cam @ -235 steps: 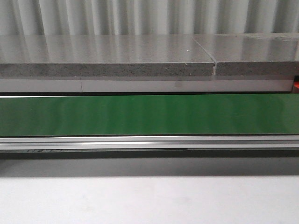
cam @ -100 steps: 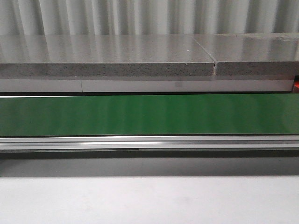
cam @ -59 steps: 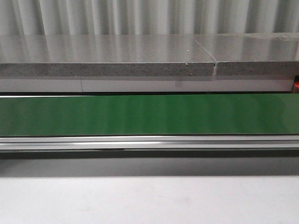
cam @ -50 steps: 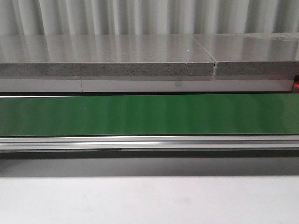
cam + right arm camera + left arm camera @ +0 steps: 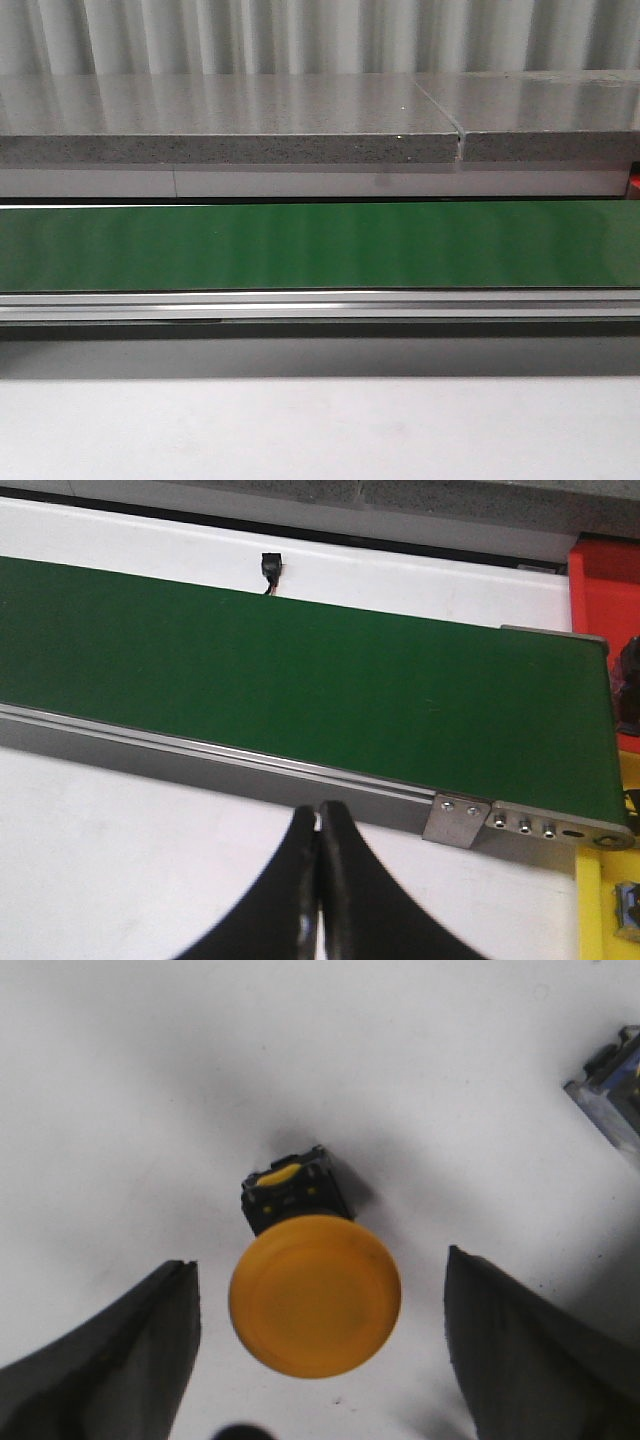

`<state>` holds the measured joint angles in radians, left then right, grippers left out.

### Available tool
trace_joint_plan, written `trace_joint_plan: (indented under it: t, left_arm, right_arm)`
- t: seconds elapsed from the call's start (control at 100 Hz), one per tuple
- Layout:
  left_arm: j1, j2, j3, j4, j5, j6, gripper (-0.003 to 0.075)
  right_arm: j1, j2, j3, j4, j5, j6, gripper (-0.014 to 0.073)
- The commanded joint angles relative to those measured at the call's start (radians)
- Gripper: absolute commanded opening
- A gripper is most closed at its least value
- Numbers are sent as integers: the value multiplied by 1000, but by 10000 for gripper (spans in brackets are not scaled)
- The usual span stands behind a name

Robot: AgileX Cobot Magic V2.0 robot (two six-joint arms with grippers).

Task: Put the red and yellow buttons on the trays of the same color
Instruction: 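Move the held yellow button over the green belt with the left gripper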

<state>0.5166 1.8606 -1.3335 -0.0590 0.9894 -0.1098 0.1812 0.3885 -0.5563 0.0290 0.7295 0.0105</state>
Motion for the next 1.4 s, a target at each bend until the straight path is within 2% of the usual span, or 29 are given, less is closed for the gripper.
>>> trace_joint_plan:
  t: [0.0, 0.19, 0.33, 0.54, 0.84, 1.02, 1.13, 1.39]
  left_arm:
    - [4, -43, -30, -12, -27, 0, 406]
    - [4, -43, -30, -12, -37, 0, 260]
    - [4, -43, -30, -12, -44, 10, 209]
    - [4, -110, -30, -15, -38, 28, 206]
    - [-12, -301, -30, -15, -3, 71, 206]
    - [-90, -369, -30, -6, 24, 78, 206]
    - [-150, -371, -30, -6, 71, 95, 206]
    - [-287, -360, -30, -6, 81, 102, 206]
  right_arm:
    - [1, 6, -24, 3, -65, -10, -79]
    - [1, 6, -24, 3, -65, -10, -79]
    - [1, 6, -24, 3, -65, -10, -79]
    - [1, 6, -24, 3, -65, -10, -79]
    - [1, 6, -24, 3, -65, -10, -79]
    - [1, 6, -24, 3, -65, -10, -79]
    - [1, 6, -24, 3, -65, -10, -79]
    - [1, 6, -24, 3, -65, -10, -79]
